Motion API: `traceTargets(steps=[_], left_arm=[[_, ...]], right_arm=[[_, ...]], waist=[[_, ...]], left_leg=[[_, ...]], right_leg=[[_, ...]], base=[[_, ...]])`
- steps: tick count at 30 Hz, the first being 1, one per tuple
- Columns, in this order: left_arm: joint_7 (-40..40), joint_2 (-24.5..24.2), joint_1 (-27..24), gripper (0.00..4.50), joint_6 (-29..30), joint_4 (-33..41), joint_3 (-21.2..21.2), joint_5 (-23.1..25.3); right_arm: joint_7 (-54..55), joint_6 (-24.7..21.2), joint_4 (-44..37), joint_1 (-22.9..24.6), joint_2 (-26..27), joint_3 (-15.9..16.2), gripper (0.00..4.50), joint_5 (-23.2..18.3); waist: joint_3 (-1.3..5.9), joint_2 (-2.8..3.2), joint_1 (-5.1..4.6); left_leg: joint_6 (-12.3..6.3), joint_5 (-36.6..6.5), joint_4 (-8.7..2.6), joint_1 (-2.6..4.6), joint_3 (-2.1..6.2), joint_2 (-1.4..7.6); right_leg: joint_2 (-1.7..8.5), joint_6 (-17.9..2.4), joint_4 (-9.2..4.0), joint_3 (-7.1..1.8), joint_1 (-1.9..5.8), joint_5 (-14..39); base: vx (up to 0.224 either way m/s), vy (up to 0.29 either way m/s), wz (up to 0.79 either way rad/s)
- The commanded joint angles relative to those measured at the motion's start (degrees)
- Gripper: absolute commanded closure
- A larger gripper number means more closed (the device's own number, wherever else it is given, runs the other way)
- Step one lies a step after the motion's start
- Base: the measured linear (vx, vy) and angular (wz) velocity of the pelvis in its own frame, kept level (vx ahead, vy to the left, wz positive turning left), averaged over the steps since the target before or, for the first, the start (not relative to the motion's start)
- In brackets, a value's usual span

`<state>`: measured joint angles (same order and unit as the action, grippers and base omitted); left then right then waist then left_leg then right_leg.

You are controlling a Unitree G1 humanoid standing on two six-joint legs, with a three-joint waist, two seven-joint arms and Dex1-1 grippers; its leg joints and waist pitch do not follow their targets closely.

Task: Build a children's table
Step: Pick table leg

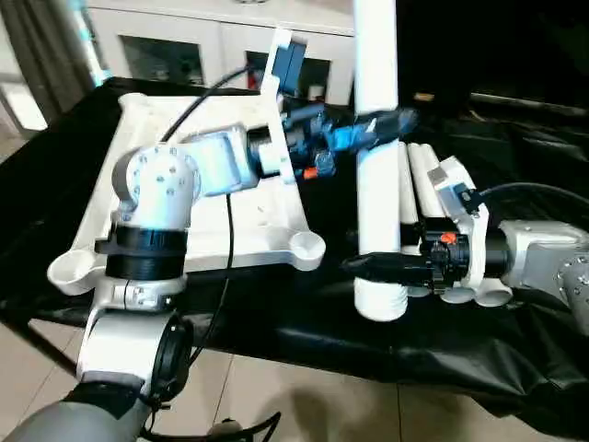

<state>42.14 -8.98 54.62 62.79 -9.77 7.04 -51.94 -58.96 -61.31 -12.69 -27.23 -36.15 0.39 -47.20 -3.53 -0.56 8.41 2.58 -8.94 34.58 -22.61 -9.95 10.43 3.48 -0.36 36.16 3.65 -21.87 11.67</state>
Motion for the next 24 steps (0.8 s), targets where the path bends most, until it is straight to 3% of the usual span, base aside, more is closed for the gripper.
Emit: traceTargets(steps=[1, 11, 24], left_arm=[[-0.93, 0.64, 1.44, 2.68, 0.86, -0.55, 1.23, -1.21], [-2.38, 0.94, 2.27, 2.68, 1.39, -2.45, 3.07, -2.16], [-3.10, 1.50, 2.87, 2.69, 1.48, -3.43, 3.86, -2.33]], right_arm=[[-0.50, -1.26, 0.26, -1.05, -0.47, -0.89, 1.50, -0.98], [-0.23, -2.57, 0.49, -1.22, -0.66, -0.77, 2.28, -2.47], [0.71, -2.59, 0.47, -1.35, -0.37, -0.63, 2.40, -2.61]], waist=[[4.21, -0.77, 0.05], [4.13, -0.71, 0.06], [3.89, -0.69, -0.04]], left_leg=[[-0.30, -7.92, -3.29, 1.35, 0.79, 2.51], [0.00, -7.92, -3.42, 1.35, 0.89, 2.56], [0.36, -9.03, -3.60, 1.38, 0.92, 2.55]], right_leg=[[4.84, -11.10, -4.70, -2.74, 2.65, 10.10], [4.89, -10.01, -4.85, -2.74, 2.51, 11.48], [4.93, -9.36, -5.16, -2.73, 2.43, 13.48]], base=[[0.000, 0.000, 0.00], [0.000, 0.000, 0.00], [0.000, 0.000, 0.00]])
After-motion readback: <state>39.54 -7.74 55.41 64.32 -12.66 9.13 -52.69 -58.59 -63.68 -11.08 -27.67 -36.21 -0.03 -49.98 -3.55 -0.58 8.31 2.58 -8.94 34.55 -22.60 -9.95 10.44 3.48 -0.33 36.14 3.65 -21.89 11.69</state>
